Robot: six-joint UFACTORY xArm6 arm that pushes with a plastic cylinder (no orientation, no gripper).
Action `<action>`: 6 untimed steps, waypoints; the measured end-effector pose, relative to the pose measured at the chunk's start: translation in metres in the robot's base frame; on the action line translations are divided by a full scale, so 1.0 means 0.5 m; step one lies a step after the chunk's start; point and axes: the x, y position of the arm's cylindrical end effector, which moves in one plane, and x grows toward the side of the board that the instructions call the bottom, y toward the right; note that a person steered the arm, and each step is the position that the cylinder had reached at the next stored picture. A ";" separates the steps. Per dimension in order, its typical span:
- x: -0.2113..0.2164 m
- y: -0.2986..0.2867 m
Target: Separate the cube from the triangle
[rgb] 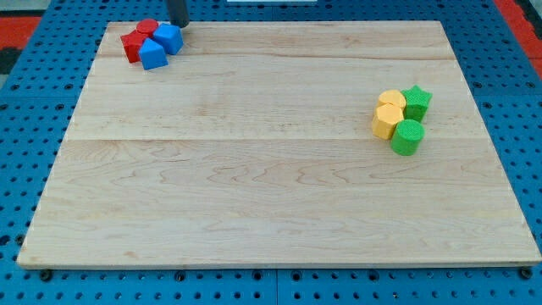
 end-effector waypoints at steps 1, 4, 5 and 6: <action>0.042 0.041; 0.031 0.093; 0.015 -0.020; 0.138 -0.020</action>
